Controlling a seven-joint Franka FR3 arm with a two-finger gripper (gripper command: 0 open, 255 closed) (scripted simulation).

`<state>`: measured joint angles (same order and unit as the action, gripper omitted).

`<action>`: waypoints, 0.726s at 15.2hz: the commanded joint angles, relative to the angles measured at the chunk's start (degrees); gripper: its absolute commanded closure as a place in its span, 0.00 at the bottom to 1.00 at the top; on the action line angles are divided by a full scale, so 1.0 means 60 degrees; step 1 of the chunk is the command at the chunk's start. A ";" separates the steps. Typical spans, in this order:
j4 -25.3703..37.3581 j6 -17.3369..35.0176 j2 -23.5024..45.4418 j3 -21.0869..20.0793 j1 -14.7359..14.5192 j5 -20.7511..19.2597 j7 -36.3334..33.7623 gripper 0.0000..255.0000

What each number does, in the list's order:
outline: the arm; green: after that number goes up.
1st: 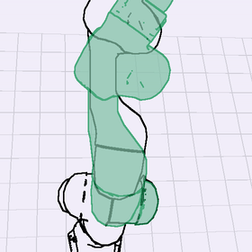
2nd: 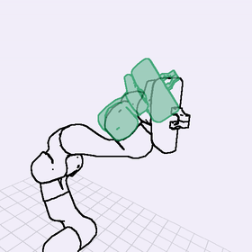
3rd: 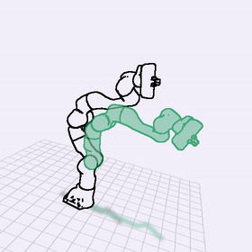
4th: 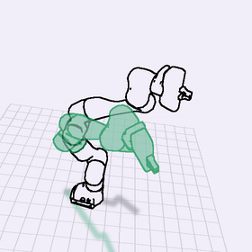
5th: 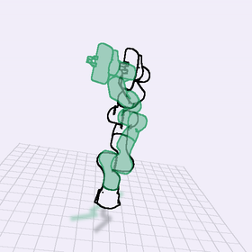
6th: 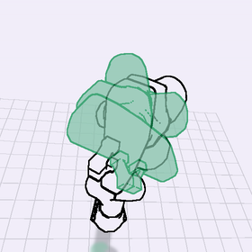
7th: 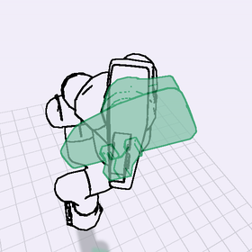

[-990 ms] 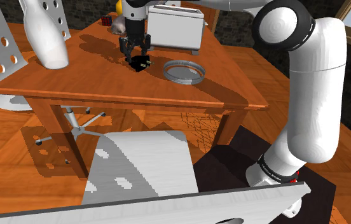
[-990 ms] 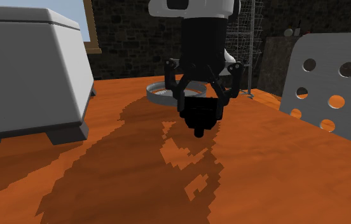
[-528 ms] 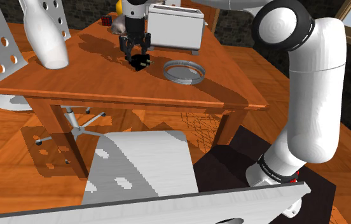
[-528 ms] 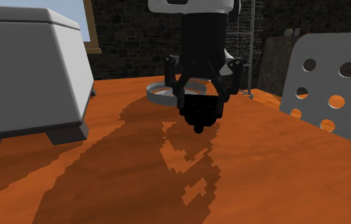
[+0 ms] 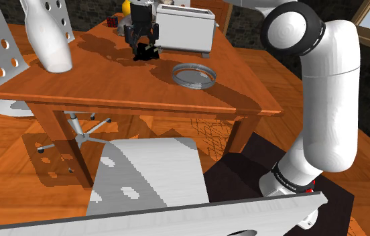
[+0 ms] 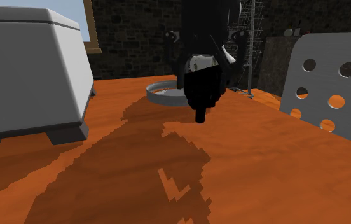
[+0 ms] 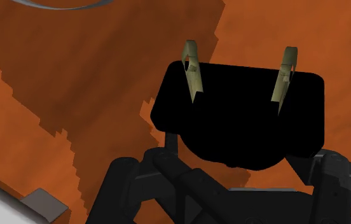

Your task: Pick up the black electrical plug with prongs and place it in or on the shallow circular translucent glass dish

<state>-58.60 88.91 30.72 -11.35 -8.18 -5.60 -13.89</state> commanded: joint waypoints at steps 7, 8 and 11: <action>0.2663 -0.1711 0.0945 0.0049 -0.0286 -0.0149 0.0051 1.00; 0.3246 -0.2036 0.1201 0.0068 -0.0359 -0.0185 0.0067 1.00; 0.0705 -0.1124 -0.0421 -0.0049 0.0181 0.0041 0.0200 1.00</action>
<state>-49.01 80.22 31.80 -11.38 -8.13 -5.81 -12.93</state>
